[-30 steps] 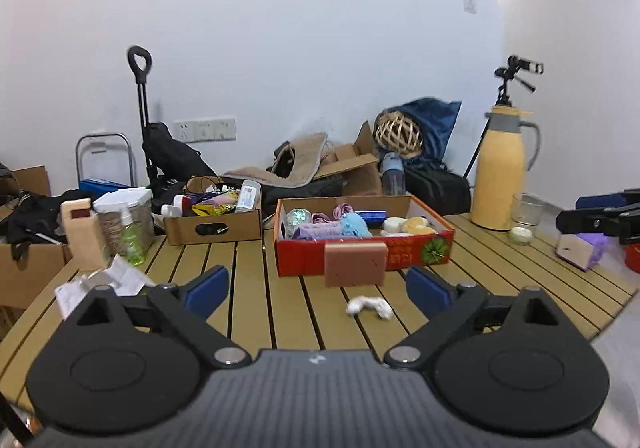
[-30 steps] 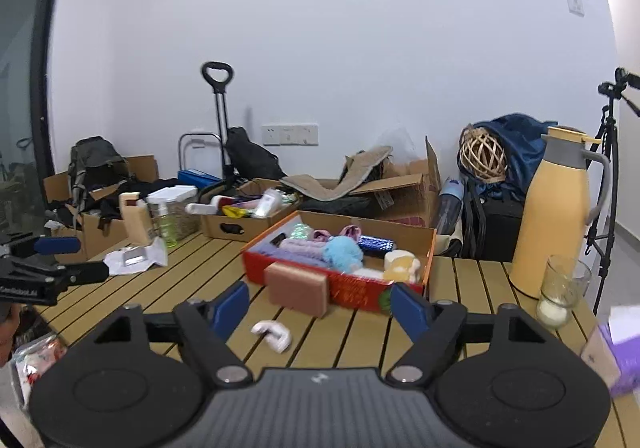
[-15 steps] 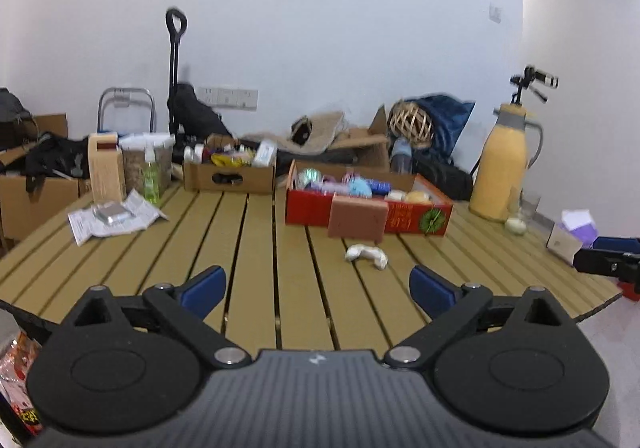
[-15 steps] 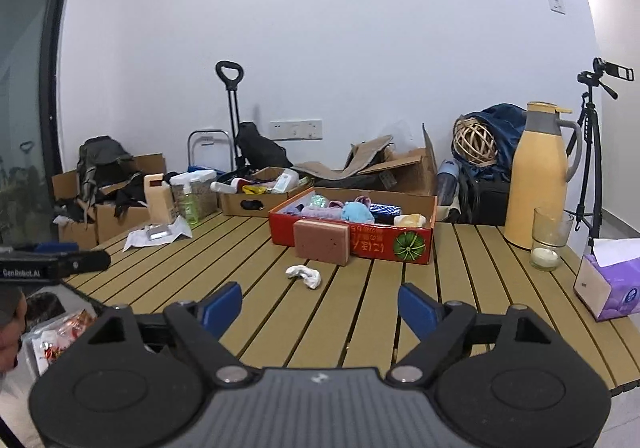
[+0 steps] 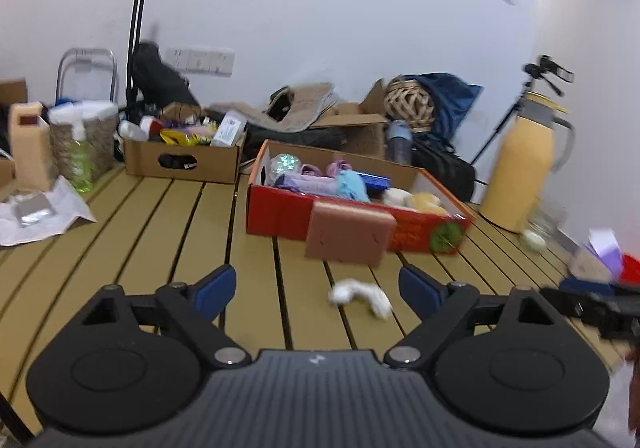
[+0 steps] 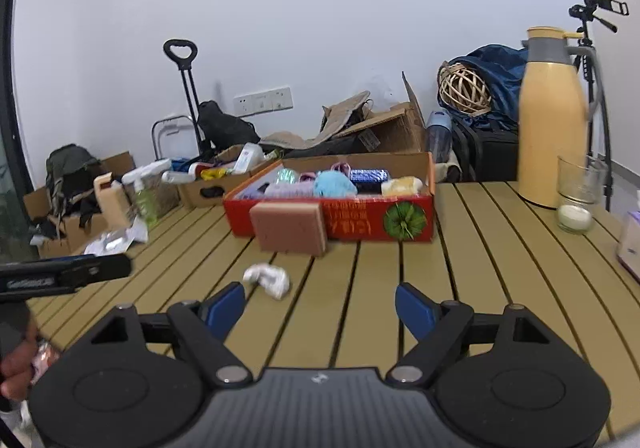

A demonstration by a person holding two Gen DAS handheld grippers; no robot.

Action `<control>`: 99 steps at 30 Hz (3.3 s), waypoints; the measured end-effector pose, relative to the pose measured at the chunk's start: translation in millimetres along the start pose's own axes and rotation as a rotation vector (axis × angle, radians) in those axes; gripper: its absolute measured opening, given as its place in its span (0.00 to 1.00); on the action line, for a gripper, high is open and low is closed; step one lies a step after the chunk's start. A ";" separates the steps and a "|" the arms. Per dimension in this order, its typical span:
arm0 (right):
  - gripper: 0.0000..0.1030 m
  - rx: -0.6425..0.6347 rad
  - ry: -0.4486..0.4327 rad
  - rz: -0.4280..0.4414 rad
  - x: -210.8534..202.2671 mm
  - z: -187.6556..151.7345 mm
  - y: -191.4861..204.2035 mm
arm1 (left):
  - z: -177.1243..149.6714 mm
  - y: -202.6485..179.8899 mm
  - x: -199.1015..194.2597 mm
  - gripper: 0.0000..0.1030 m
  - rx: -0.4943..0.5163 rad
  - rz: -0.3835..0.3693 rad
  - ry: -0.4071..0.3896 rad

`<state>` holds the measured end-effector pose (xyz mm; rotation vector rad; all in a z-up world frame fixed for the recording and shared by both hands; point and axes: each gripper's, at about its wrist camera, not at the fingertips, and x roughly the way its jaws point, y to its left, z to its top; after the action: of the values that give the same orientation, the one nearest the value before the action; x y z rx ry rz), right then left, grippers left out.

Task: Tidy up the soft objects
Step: 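Grasp the pink sponge block with the left gripper while the right gripper grasps it too, then carry the pink sponge block into the red box and open both grippers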

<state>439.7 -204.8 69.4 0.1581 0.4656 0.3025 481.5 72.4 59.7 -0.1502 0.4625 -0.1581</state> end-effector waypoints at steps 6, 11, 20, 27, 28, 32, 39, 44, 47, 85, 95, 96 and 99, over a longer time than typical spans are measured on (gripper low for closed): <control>0.73 0.027 0.026 0.042 79.8 32.9 -11.0 | 41.1 12.2 98.6 0.68 -0.067 -0.056 0.047; 0.55 0.091 0.075 0.114 159.9 58.6 -19.1 | 55.8 20.3 161.5 0.55 -0.109 -0.054 0.078; 0.28 0.211 0.092 0.200 225.4 53.9 -35.5 | 33.7 40.6 154.9 0.33 -0.203 -0.192 0.118; 0.47 0.213 0.076 0.268 177.4 25.7 -38.1 | 8.6 54.0 126.7 0.55 -0.273 -0.233 0.152; 0.47 0.219 0.086 0.269 181.0 24.6 -38.5 | 7.5 53.3 132.8 0.55 -0.274 -0.222 0.167; 0.47 0.287 0.158 0.277 201.5 15.4 -41.6 | 2.6 57.5 145.2 0.54 -0.318 -0.227 0.216; 0.40 0.423 0.172 0.298 217.2 10.9 -45.4 | 3.9 52.6 148.8 0.38 -0.337 -0.268 0.214; 0.35 0.343 0.122 0.269 185.9 21.9 -29.4 | 18.4 30.8 107.9 0.38 -0.294 -0.298 0.146; 0.35 0.276 0.044 0.236 146.9 34.7 -19.8 | 25.1 8.5 79.8 0.37 -0.288 -0.321 0.113; 0.25 0.073 0.223 0.020 330.0 152.4 -103.5 | 110.2 -32.6 320.1 0.26 -0.149 -0.170 0.309; 0.24 0.066 0.297 -0.045 321.0 138.6 -113.4 | 104.6 -53.0 308.3 0.37 -0.041 -0.175 0.319; 0.24 0.063 0.296 -0.045 315.5 140.1 -111.8 | 108.0 -51.9 300.3 0.37 -0.034 -0.185 0.312; 0.28 0.037 0.259 -0.050 288.0 156.2 -104.1 | 125.0 -48.5 263.7 0.37 0.002 -0.179 0.267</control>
<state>783.0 -223.0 64.5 0.1432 0.7308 0.2665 765.4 -10.4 65.3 -0.1699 0.7154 -0.3571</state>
